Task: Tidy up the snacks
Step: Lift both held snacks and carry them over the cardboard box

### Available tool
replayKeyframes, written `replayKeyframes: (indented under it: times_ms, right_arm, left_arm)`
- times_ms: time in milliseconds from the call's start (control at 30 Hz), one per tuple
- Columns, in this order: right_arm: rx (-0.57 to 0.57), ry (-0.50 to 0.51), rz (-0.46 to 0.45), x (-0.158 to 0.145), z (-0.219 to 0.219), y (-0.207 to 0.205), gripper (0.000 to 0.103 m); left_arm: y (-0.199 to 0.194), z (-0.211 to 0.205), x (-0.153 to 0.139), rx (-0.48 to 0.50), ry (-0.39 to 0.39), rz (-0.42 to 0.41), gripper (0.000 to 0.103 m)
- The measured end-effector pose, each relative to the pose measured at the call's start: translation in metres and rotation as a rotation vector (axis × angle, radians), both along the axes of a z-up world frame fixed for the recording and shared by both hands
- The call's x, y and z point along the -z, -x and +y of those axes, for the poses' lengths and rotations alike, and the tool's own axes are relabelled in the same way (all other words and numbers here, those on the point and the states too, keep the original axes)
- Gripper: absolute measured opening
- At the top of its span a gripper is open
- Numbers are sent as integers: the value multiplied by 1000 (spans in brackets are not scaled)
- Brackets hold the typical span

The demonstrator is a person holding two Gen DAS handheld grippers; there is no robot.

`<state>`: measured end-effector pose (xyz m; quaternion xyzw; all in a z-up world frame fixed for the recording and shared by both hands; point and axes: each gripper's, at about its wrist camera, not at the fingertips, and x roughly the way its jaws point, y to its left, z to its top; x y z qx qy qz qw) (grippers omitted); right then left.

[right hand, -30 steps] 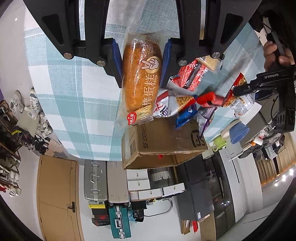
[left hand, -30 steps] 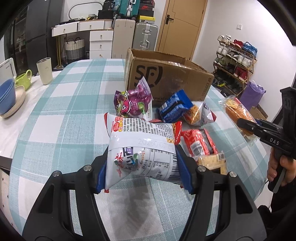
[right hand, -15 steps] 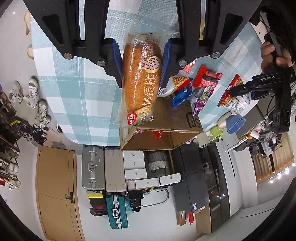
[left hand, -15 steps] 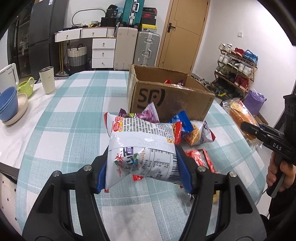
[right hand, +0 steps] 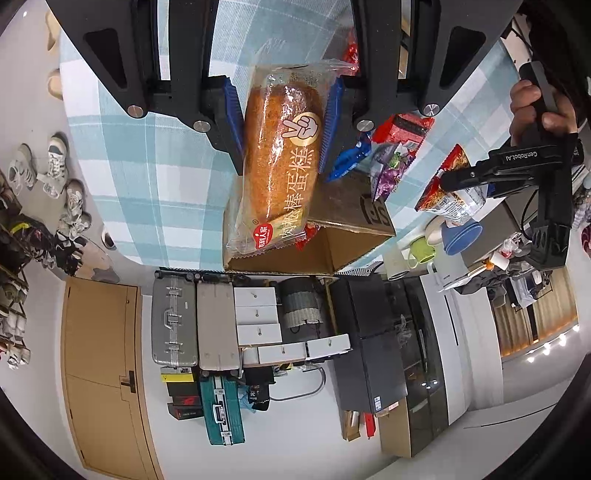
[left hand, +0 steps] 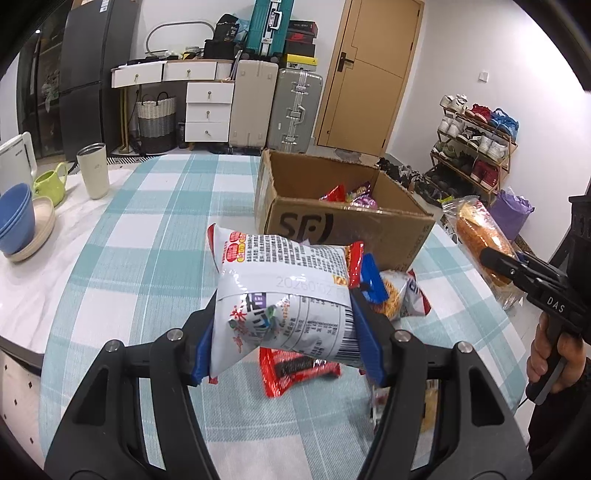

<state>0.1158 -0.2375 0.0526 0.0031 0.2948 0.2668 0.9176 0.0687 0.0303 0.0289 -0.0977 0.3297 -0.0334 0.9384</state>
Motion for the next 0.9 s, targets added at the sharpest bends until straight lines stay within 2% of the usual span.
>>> replayKeyframes:
  times_ms: [533, 900]
  right_arm:
    - [-47, -12, -13, -14, 22, -46, 37]
    - [-68, -4, 12, -20, 33, -74, 37]
  left_arm:
    - [-56, 1, -34, 6, 0, -40, 60]
    - [-100, -16, -54, 46, -21, -54, 60]
